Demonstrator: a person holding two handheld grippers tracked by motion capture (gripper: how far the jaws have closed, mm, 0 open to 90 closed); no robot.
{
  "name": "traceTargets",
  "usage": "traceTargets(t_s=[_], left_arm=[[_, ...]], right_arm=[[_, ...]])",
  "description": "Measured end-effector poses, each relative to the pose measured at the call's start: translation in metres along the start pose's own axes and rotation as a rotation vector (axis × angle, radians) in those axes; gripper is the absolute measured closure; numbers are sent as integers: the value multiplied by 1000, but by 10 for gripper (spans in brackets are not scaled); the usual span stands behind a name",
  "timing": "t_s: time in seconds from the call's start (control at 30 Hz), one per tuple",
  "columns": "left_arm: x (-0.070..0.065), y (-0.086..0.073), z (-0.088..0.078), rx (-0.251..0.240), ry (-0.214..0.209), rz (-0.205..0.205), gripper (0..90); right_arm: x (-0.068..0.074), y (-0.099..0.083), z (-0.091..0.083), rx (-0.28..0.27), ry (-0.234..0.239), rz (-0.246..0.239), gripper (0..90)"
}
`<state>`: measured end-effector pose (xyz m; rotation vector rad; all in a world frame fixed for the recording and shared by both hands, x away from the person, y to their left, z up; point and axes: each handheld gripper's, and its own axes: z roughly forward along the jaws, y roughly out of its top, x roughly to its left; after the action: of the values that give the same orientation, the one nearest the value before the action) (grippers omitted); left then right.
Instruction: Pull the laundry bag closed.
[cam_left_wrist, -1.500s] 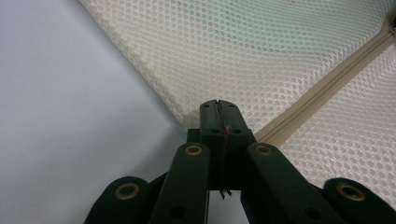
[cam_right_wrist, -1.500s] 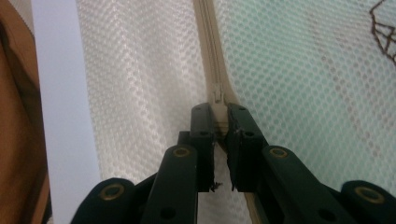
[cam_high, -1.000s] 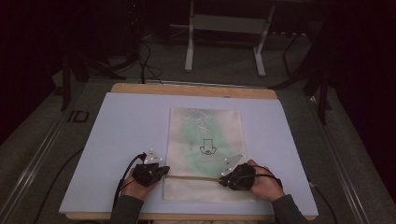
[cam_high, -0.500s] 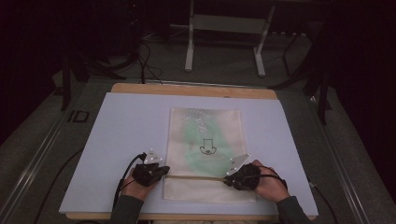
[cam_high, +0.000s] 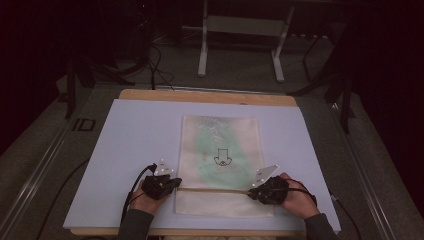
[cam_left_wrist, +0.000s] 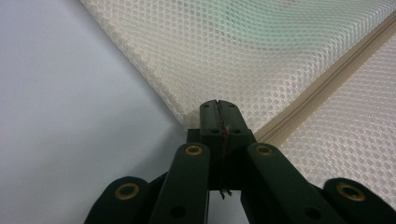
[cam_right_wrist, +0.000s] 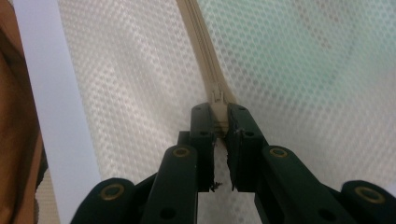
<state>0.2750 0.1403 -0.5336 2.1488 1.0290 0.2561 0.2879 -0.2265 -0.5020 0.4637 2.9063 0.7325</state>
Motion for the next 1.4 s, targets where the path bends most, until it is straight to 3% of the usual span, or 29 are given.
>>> traceTargets(t_s=[0.4,0.47,0.67,1.1,1.17,1.2,1.33,1.4], left_arm=[[0,0,0,3,3,5,896],[0,0,0,3,3,6,896],[-1,1,0,4,5,6,896],[-1,0,0,-1,6,4,893],[-1,-2,-1,-16,-9,18,865],[-1,-2,-1,-19,-10,22,837],[-2,-2,-3,-21,-2,33,824],[-4,-2,-4,-28,18,57,816]], right_arm=[[-5,-22,-10,-27,8,63,822],[-7,-26,-11,0,-10,69,822],[-11,-41,-21,-37,-11,117,822],[-16,-49,-23,-60,-11,144,817],[-16,-50,-24,-78,1,148,788],[-17,-50,-25,-89,7,153,722],[-20,-55,-32,-141,12,190,616],[-21,-56,-34,-153,4,199,565]])
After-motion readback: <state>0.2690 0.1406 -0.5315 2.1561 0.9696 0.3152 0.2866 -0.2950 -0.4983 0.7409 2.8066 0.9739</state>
